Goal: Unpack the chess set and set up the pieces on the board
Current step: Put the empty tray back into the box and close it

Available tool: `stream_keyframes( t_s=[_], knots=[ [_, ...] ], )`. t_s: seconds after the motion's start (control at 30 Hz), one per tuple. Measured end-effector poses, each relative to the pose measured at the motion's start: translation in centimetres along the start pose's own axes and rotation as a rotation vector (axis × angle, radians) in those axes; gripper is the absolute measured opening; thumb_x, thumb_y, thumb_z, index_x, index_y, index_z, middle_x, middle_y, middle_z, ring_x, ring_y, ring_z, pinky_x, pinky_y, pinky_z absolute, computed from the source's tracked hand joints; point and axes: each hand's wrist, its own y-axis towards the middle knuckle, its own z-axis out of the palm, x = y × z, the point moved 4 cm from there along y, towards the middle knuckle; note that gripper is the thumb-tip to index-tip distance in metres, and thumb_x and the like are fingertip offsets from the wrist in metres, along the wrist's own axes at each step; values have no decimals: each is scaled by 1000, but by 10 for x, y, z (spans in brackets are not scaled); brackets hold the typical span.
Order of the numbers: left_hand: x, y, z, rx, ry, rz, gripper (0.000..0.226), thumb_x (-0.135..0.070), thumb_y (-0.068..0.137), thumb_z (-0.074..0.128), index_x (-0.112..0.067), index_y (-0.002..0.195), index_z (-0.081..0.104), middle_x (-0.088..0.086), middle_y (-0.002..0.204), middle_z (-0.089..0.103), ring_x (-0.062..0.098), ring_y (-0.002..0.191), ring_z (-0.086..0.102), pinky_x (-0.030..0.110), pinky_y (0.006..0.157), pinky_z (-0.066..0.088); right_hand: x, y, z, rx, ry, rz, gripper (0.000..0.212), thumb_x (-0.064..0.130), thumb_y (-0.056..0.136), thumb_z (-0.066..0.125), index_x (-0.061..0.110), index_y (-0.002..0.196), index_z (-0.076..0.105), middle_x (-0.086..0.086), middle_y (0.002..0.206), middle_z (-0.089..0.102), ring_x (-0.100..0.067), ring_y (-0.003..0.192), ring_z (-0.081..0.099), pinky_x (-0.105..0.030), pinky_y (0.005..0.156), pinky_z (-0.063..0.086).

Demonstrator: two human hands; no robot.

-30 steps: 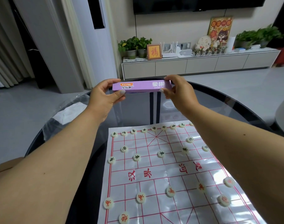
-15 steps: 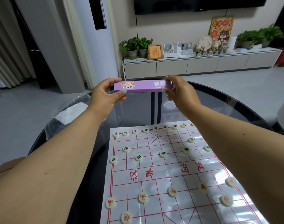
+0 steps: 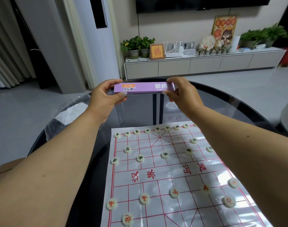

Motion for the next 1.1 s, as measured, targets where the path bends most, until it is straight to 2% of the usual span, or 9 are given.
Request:
stream_keyframes(
  t_s=[0.27, 0.4, 0.57, 0.7, 1.1],
  knots=[
    [-4, -2, 1, -7, -4, 0, 41, -4, 79, 70, -12, 119, 62, 8, 116, 62, 20, 107, 65, 35, 83, 58, 0, -3, -1, 10, -29, 13, 46, 34, 90, 57, 12, 130, 48, -7, 115, 60, -23, 90, 62, -31, 78, 52],
    [-5, -2, 1, 0, -8, -3, 47, -14, 74, 71, -12, 119, 62, 11, 119, 61, 24, 110, 63, 34, 82, 58, 4, -2, -1, 4, -18, 2, 50, 39, 90, 54, 11, 130, 48, -8, 121, 56, -25, 90, 63, -40, 79, 55],
    [-5, -2, 1, 9, -9, -9, 47, -15, 72, 71, -14, 118, 62, 10, 118, 62, 23, 109, 64, 33, 81, 58, 0, -3, -1, 12, -38, 10, 46, 36, 89, 58, 13, 128, 49, -7, 116, 59, -23, 88, 63, -36, 79, 54],
    [-3, -1, 1, 21, -31, -23, 41, -16, 70, 73, -20, 111, 66, 10, 118, 63, 25, 109, 64, 34, 82, 58, -2, -3, 0, 19, -23, 8, 44, 34, 90, 59, 14, 128, 49, -5, 121, 56, -22, 86, 63, -32, 76, 55],
    [-4, -2, 1, 4, -9, -26, 45, -15, 70, 74, -17, 114, 65, 8, 116, 64, 25, 109, 64, 35, 82, 58, -2, -4, 2, -4, -70, -30, 45, 28, 92, 57, 9, 131, 45, -10, 125, 54, -24, 92, 60, -35, 78, 55]
  ],
)
